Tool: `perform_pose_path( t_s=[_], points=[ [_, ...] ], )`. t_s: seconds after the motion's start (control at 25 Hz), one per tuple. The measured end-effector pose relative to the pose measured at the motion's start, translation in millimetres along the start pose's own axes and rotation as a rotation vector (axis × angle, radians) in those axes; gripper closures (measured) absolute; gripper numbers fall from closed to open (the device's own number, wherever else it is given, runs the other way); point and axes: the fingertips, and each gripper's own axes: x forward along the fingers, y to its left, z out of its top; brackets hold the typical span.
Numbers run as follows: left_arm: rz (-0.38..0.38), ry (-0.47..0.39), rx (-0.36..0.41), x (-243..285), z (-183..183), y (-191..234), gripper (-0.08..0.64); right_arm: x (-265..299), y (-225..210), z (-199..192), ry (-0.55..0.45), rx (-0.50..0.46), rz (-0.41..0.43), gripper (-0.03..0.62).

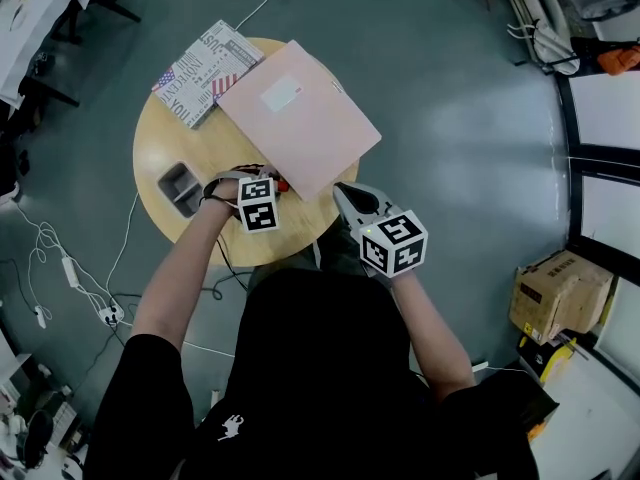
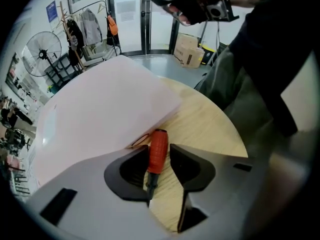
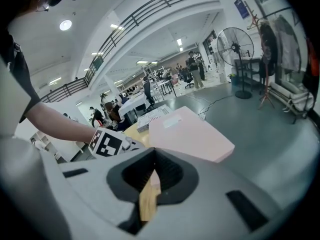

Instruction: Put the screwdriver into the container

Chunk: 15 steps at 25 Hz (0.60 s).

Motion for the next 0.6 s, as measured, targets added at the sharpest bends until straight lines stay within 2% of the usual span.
perform_pose_path(
  t_s=[0.32, 0.44, 0.6],
  points=[
    [-0.008, 0.021, 0.023, -0.6, -1.4, 1.1, 0.463, -3.2, 1.0, -1.6, -0.001, -0.005, -0.007, 0.591],
    [0.024, 0.015, 0.037, -5.7, -3.8, -0.3, 0.463, -3.5, 5.2, 1.3, -0.008, -0.014, 0.001, 0.591],
    [0.088, -0.047, -0.007, -25.3, -1.4, 4.6, 0.465, -1.2, 13.4, 10.7, -0.021, -0.034, 0.019, 0.591]
  ],
)
